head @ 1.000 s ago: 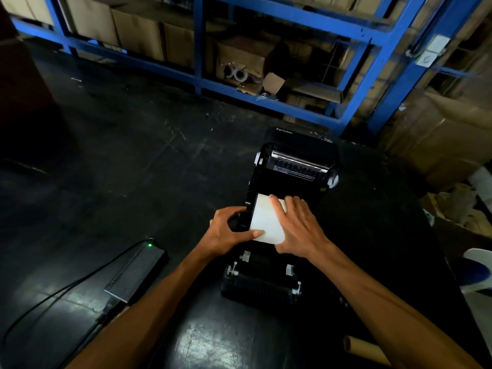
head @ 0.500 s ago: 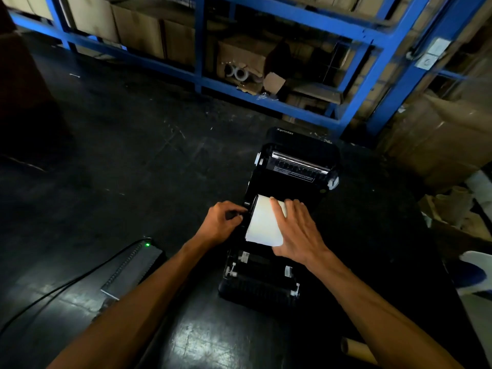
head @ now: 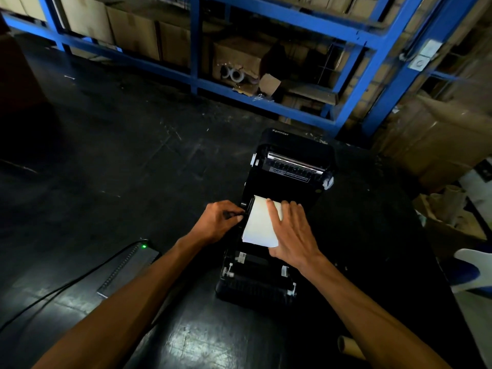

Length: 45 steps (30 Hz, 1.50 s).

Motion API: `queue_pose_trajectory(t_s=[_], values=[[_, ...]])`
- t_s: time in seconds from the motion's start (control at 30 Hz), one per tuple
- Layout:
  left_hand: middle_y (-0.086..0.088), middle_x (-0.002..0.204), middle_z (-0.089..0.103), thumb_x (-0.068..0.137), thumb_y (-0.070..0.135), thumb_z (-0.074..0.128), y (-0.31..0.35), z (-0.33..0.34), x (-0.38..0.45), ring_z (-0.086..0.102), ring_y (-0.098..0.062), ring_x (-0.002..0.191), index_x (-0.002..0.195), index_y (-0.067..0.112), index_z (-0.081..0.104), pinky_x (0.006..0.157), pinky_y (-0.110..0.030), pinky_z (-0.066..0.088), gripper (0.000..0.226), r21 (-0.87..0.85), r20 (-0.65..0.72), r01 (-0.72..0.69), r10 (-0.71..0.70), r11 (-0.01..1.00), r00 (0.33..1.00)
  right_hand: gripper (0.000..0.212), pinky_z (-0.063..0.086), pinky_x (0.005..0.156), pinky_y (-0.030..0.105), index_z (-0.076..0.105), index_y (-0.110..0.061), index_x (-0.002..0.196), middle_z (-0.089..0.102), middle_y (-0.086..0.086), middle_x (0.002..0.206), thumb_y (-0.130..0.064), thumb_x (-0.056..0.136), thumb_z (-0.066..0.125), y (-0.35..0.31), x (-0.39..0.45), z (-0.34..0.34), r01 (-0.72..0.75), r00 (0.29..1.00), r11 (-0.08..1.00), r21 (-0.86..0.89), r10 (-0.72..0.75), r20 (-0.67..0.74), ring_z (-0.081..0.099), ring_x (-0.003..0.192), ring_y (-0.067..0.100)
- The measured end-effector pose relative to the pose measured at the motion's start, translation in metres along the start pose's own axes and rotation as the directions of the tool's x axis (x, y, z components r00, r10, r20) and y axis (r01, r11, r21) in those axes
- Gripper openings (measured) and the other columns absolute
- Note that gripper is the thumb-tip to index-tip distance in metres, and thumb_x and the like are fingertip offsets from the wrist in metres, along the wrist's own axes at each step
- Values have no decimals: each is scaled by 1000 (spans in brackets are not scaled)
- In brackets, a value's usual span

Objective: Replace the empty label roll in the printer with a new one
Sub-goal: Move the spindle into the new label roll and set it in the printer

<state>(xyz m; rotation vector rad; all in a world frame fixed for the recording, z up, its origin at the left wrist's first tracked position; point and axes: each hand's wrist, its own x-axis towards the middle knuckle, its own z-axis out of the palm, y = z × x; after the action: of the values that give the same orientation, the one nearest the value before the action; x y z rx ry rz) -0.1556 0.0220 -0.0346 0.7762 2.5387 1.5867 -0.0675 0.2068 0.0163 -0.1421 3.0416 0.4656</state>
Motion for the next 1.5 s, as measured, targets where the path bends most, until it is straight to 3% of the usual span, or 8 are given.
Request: queue_pose_trajectory(t_s=[0.23,0.4,0.8,1.0,1.27,1.4,1.5], values=[[-8,98,70,86,9,68,5,0,-3,66,-14,82,103,3,72,72,-11,49,19,66,7,-71,70,995,998,122,42,100,60,38,-3,140,52,34,124,-39,37,92,-6,-6,1,-52,994,998,-18,50,-101,53,114,49],[-10,101,70,86,9,67,8,0,-3,68,-18,88,103,1,72,79,-25,54,19,51,-9,-79,80,996,997,128,43,98,61,23,-6,137,54,33,122,-37,35,93,-5,-7,1,-50,989,999,17,52,-138,55,112,49],[-11,103,71,86,9,67,12,0,-1,68,-21,89,106,3,72,81,-33,55,21,74,-16,-39,40,996,999,119,31,109,60,26,-4,146,43,34,133,-37,50,89,-2,-3,1,-37,996,999,-20,36,-86,44,123,50],[-11,103,68,88,13,65,11,-2,-2,64,-19,83,105,4,72,72,-23,50,20,172,57,-65,56,983,997,118,42,100,60,40,-5,140,53,33,123,-34,38,91,-2,-9,0,-34,996,995,-90,27,-80,53,113,48],[-12,106,68,85,9,67,12,1,-5,60,-13,82,107,1,71,72,-19,47,23,161,33,-57,53,985,998,118,44,98,58,41,-5,140,54,31,122,-37,37,91,-8,-6,-1,-41,996,997,-67,36,-84,54,111,47],[-12,108,67,85,7,66,14,2,-5,64,-22,89,108,2,70,76,-24,49,24,166,30,-49,45,985,999,118,44,97,57,40,-6,140,54,31,123,-35,37,90,-12,-6,1,-59,995,998,-28,56,-86,54,111,47],[-12,109,65,86,10,66,14,4,-3,61,-18,86,115,5,68,76,-23,47,29,195,42,-47,40,980,998,121,45,97,57,34,-6,141,53,31,124,-35,37,91,-13,-9,5,-76,993,997,4,76,-90,54,112,47]])
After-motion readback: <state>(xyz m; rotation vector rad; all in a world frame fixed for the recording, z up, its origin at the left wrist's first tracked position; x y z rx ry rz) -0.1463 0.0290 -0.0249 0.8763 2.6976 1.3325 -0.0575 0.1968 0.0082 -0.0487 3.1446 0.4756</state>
